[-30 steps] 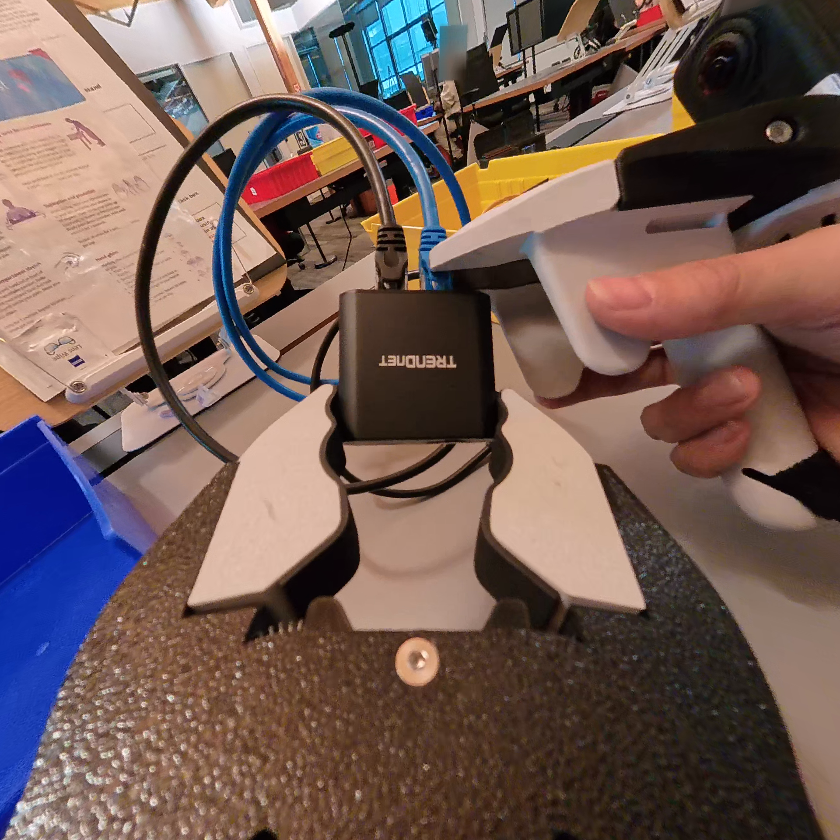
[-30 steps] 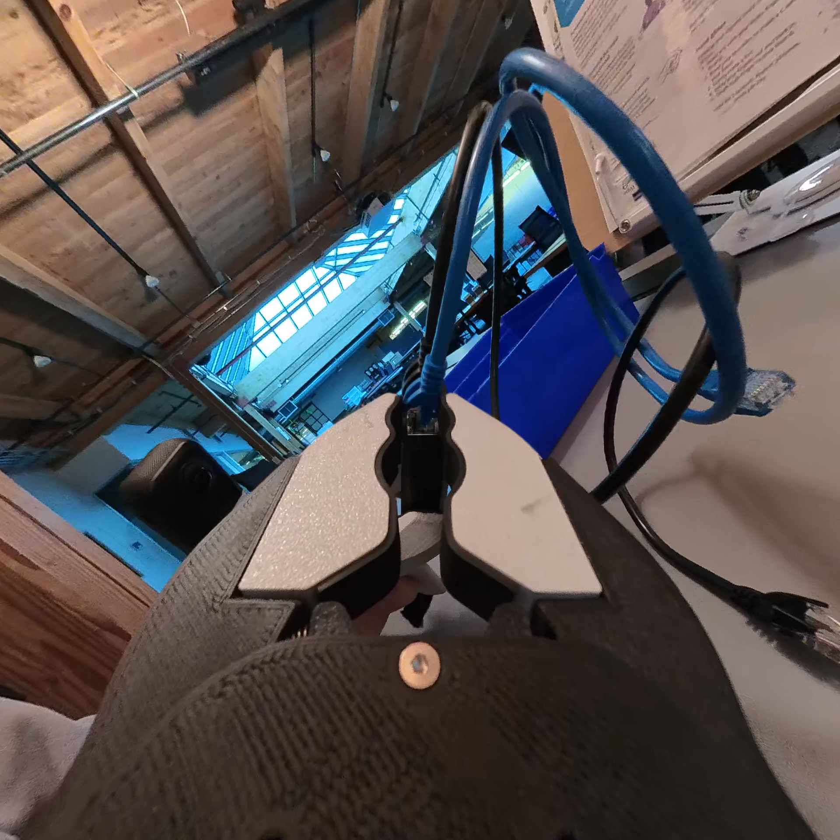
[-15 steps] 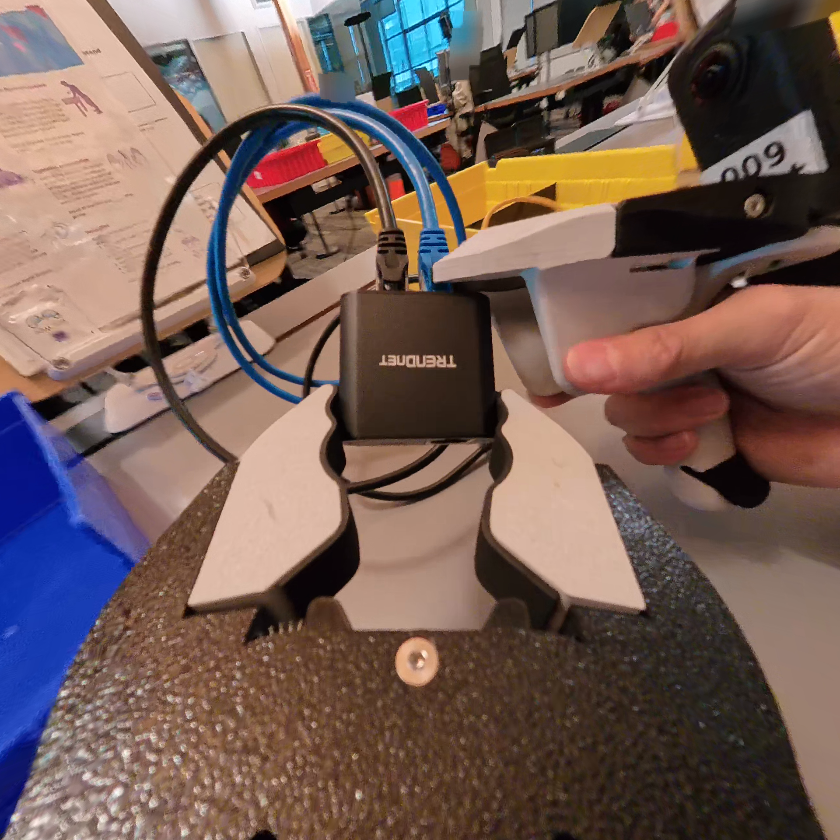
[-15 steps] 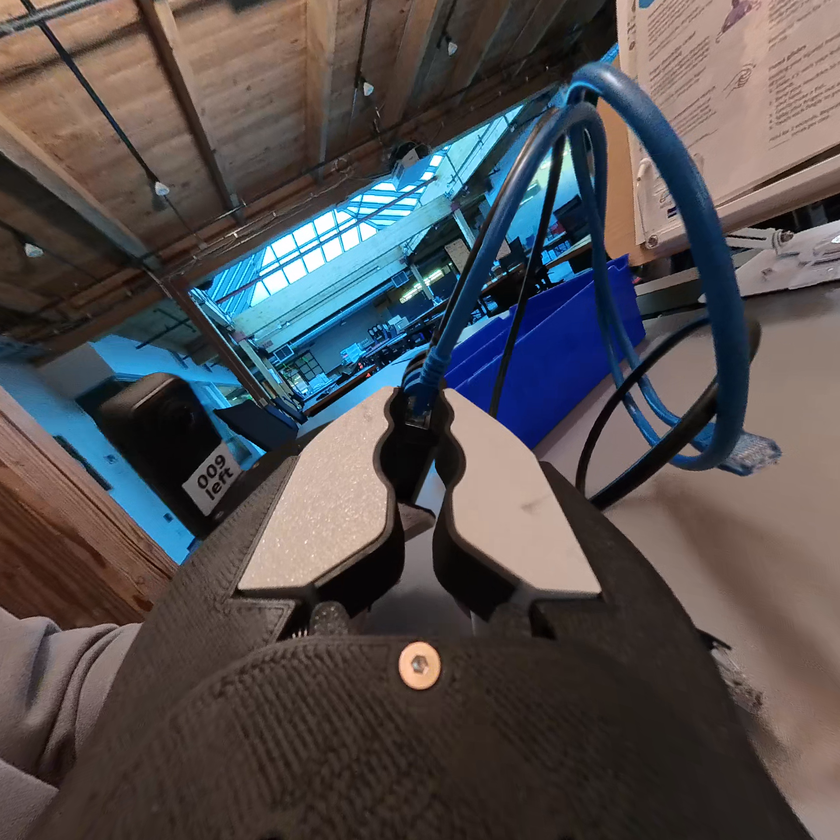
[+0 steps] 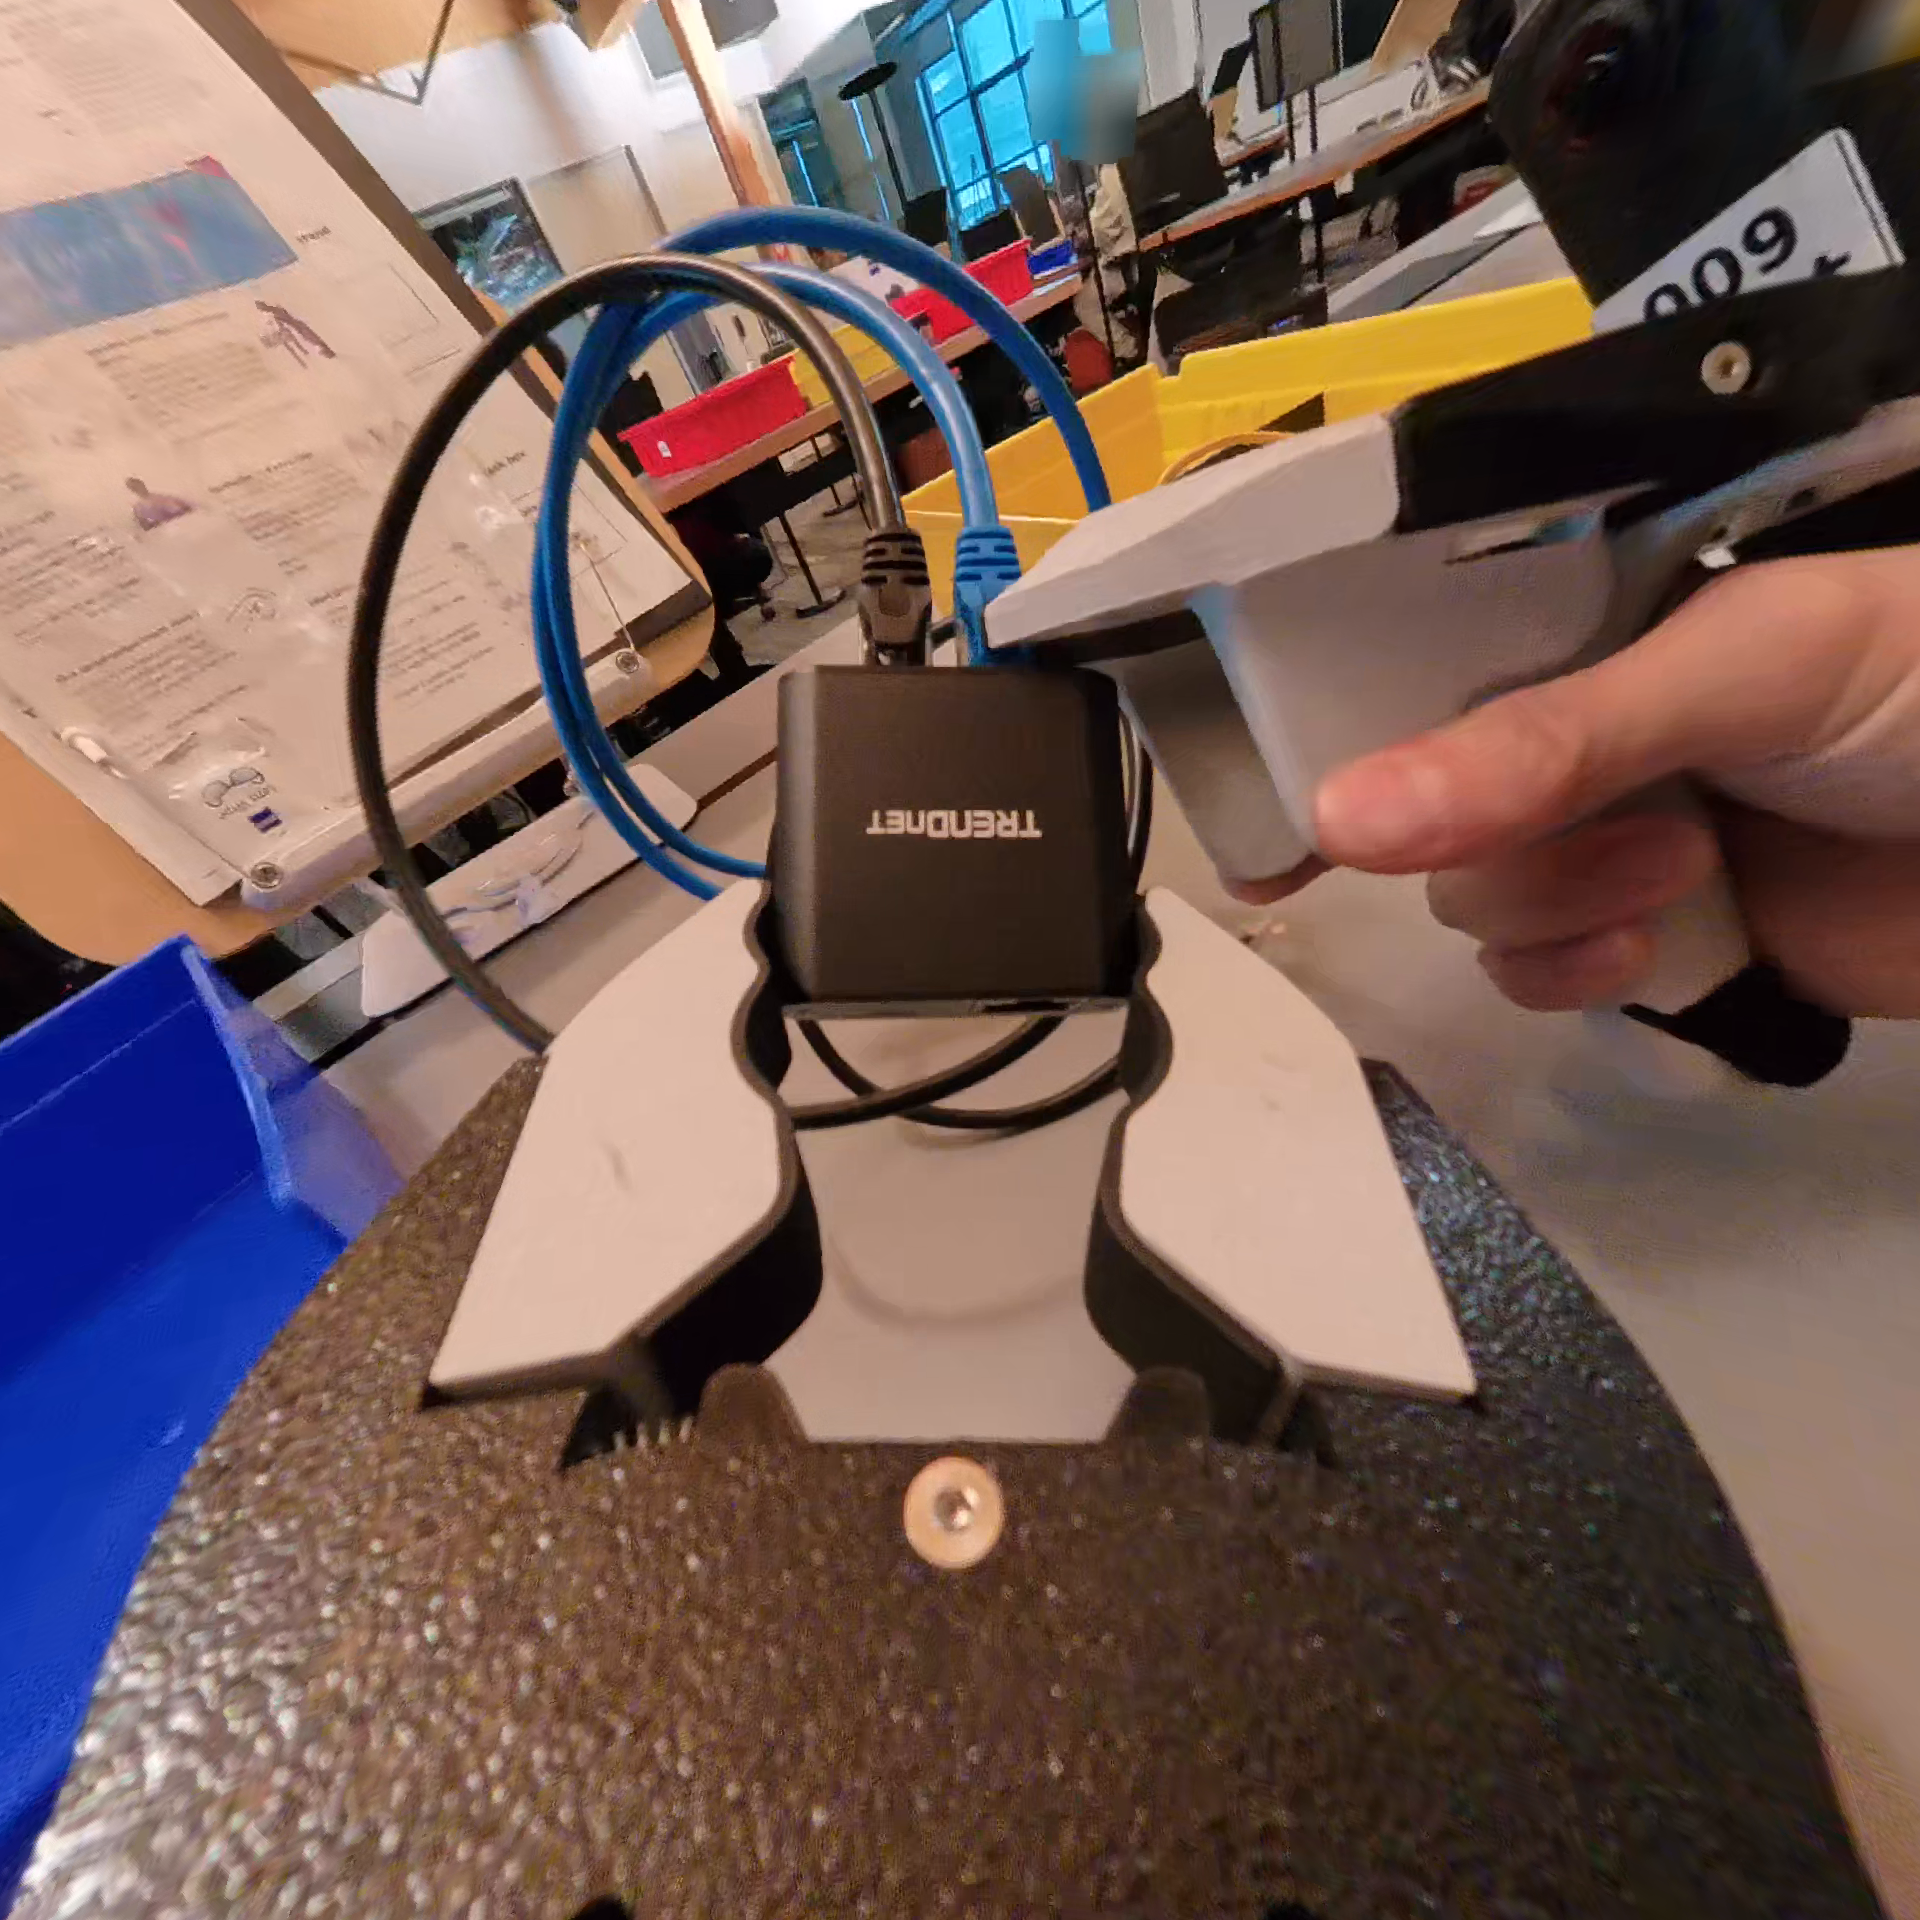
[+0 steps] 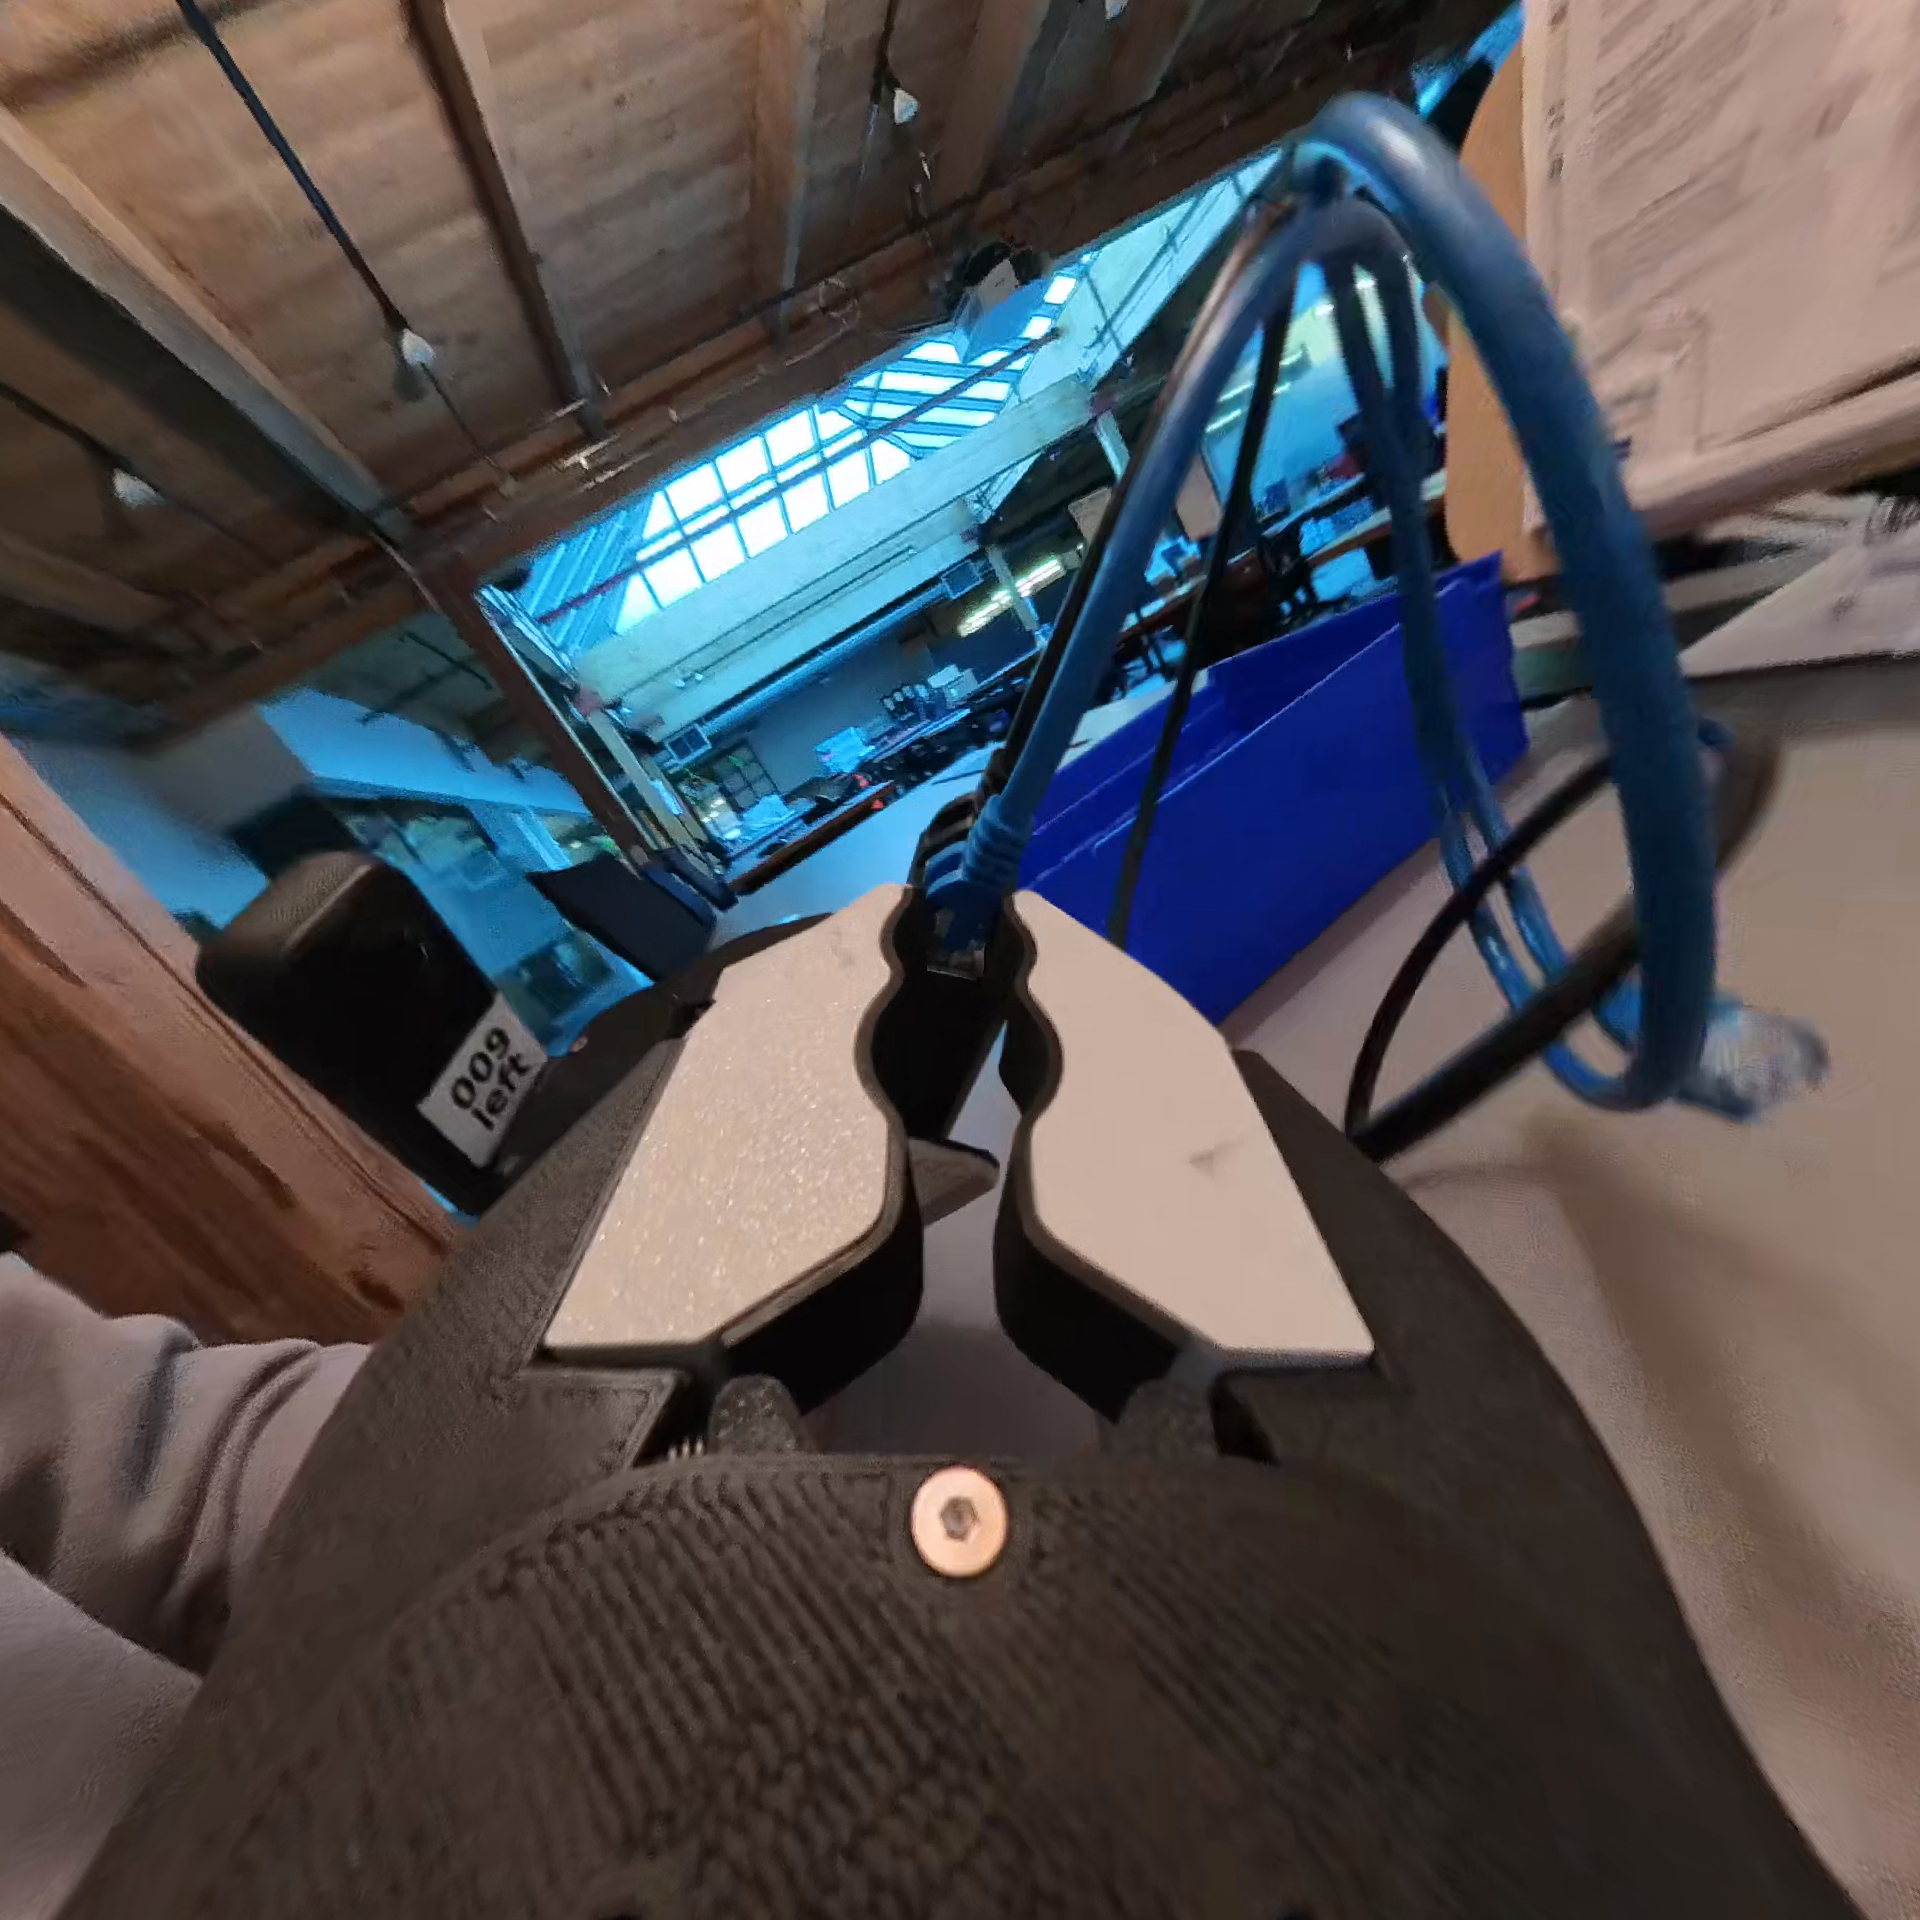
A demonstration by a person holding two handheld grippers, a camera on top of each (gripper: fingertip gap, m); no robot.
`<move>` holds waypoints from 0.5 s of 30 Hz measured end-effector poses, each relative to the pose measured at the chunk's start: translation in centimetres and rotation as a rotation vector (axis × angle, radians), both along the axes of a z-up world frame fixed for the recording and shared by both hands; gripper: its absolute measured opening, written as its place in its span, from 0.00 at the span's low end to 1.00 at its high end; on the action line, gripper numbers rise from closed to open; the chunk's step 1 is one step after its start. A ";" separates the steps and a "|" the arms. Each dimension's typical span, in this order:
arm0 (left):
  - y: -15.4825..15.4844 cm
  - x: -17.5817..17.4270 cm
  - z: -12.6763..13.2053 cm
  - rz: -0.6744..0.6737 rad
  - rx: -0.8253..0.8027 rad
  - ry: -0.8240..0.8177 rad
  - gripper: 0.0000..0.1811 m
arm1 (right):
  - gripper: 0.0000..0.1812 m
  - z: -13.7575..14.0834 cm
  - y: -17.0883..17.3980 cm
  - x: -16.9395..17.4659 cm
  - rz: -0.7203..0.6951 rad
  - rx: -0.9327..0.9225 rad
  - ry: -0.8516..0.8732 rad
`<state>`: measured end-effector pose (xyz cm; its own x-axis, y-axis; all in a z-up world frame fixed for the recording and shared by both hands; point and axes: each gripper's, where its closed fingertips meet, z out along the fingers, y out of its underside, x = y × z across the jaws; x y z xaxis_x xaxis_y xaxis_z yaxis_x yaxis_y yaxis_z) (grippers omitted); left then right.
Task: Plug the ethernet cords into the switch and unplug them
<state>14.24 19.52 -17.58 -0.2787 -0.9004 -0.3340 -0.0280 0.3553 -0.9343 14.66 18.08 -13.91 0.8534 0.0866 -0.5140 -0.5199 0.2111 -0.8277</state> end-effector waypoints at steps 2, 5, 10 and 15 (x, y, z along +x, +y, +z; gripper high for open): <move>0.1 -0.1 0.3 -0.011 -0.011 -0.017 0.34 | 0.08 0.5 0.1 -0.1 -0.014 0.018 -0.003; 0.2 -0.2 0.6 -0.007 0.014 -0.027 0.34 | 0.09 0.6 0.2 -0.2 -0.045 -0.002 -0.027; -0.3 -0.5 1.0 -0.019 0.050 -0.043 0.34 | 0.10 0.9 0.1 -0.6 -0.034 0.036 -0.003; -0.5 -0.5 1.3 -0.031 0.022 -0.046 0.34 | 0.10 1.1 0.0 -0.4 -0.048 0.033 0.004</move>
<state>13.72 18.98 -16.29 -0.2903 -0.8837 -0.3671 0.0265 0.3761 -0.9262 14.24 18.05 -12.85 0.8547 0.0627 -0.5154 -0.5123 0.2626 -0.8177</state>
